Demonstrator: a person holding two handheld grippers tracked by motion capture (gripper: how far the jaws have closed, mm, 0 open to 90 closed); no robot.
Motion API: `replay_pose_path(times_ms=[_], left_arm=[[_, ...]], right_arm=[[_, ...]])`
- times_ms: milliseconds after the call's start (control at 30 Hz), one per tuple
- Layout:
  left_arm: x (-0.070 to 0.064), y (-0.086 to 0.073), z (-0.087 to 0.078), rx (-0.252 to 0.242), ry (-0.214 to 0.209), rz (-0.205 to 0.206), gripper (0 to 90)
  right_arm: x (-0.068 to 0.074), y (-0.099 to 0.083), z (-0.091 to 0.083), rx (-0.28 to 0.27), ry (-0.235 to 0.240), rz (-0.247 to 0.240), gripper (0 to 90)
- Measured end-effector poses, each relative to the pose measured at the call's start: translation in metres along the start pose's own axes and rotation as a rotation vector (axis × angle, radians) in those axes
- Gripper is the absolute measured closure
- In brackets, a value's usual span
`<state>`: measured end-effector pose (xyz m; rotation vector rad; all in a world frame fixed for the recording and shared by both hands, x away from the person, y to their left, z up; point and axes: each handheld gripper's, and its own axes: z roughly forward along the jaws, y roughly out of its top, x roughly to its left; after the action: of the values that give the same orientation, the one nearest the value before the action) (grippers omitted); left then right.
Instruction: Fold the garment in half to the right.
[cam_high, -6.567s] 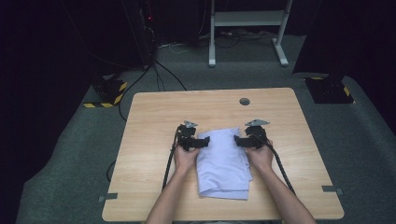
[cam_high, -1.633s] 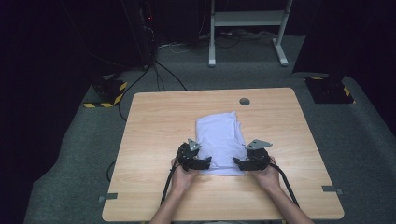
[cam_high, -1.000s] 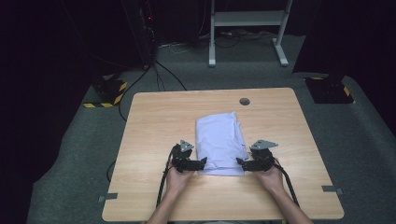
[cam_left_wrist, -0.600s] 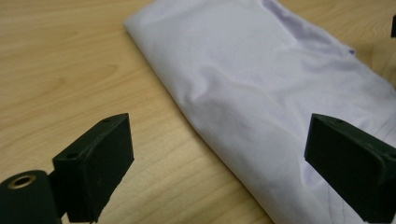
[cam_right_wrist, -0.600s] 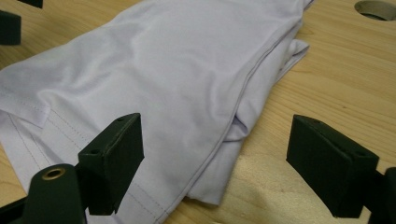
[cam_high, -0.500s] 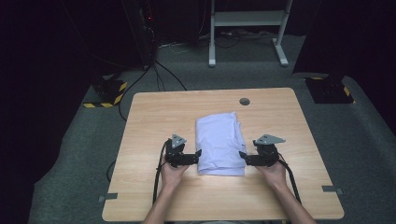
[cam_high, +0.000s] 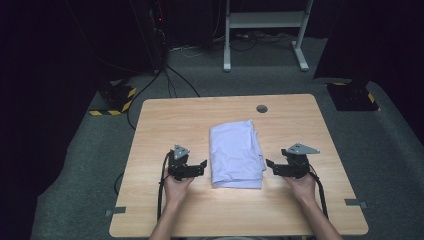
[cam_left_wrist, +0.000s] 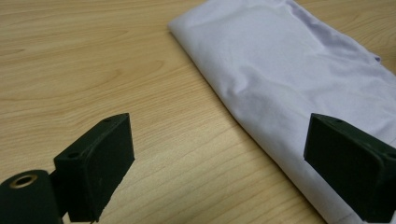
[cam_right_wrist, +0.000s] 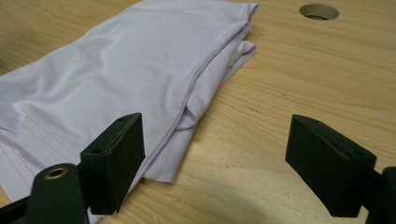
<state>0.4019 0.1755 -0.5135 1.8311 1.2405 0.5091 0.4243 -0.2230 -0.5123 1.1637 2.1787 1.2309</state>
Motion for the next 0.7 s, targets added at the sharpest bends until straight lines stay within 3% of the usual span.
replay_pose_path(times_ms=[700], left_arm=[[0.018,-0.012,-0.002,0.028,0.061,-0.045,9.4]], right_arm=[[-0.030,-0.016,-0.013,0.012,-0.087,0.086,19.6]])
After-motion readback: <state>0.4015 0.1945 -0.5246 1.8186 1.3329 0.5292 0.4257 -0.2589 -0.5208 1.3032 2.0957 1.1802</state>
